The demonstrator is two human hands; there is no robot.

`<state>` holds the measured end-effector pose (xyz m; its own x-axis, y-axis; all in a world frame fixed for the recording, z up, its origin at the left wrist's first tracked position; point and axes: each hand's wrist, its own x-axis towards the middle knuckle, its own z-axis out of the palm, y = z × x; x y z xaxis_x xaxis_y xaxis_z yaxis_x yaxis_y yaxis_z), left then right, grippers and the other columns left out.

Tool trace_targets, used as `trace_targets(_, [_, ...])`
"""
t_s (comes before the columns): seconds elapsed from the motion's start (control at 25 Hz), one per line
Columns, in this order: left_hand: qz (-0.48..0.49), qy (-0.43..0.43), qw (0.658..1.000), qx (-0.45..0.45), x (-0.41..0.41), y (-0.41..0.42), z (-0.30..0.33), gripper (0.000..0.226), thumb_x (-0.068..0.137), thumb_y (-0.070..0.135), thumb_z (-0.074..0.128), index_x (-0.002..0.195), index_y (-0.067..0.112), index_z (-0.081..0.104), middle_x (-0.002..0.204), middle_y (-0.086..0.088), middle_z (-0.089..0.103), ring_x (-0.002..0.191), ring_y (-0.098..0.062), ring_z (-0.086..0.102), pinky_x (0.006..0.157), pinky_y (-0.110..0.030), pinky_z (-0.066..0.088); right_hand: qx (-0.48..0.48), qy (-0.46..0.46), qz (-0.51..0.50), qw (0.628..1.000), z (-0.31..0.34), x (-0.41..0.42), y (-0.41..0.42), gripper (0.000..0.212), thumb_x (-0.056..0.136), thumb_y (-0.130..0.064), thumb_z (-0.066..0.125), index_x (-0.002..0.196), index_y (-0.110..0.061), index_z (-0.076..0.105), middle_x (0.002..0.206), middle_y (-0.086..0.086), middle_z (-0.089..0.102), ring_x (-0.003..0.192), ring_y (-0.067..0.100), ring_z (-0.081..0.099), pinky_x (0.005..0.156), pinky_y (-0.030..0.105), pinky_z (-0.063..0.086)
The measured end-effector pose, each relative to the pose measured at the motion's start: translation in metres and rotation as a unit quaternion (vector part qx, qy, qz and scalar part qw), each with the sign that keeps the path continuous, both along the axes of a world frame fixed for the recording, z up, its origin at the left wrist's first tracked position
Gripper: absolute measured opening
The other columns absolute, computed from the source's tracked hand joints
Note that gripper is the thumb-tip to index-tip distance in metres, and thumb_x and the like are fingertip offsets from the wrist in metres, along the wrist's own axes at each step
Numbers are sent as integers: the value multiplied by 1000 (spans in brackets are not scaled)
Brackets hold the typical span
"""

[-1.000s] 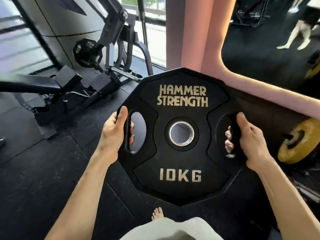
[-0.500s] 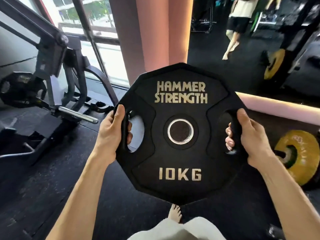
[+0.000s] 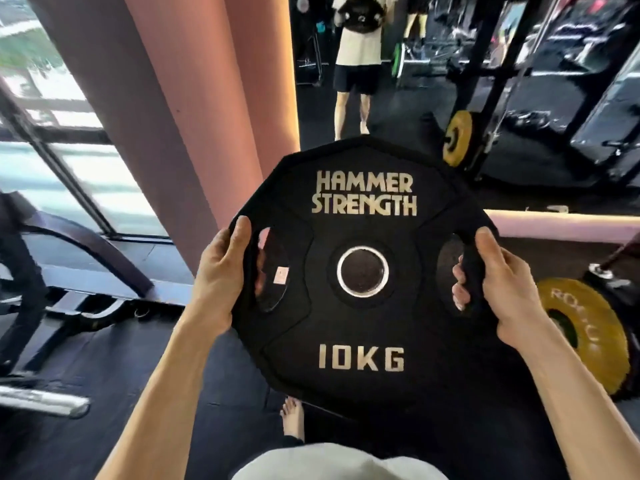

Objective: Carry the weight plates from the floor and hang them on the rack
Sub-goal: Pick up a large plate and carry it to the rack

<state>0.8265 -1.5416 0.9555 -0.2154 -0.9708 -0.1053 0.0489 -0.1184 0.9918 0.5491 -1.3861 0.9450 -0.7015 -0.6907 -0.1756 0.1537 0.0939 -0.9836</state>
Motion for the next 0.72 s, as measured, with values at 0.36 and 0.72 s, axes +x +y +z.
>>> trace_targets(0.36, [-211,-3,977,-35,-122,-216,21,40,96,54,50,90,14,55,65,-8,53,43,-23,44,46,-32,36,-5,-2,-198,980,16,-51,-119,54,88,-63,56,79,-10,61,62,9,57,44,24,48,50,33,41])
trace_targets(0.72, [-373,0,927,-40,-319,-292,19,38,97,50,48,92,12,52,70,-8,54,46,-19,48,40,-26,42,32,28,-380,924,15,-135,-138,70,62,-87,59,78,-19,68,76,8,66,63,27,57,68,43,46])
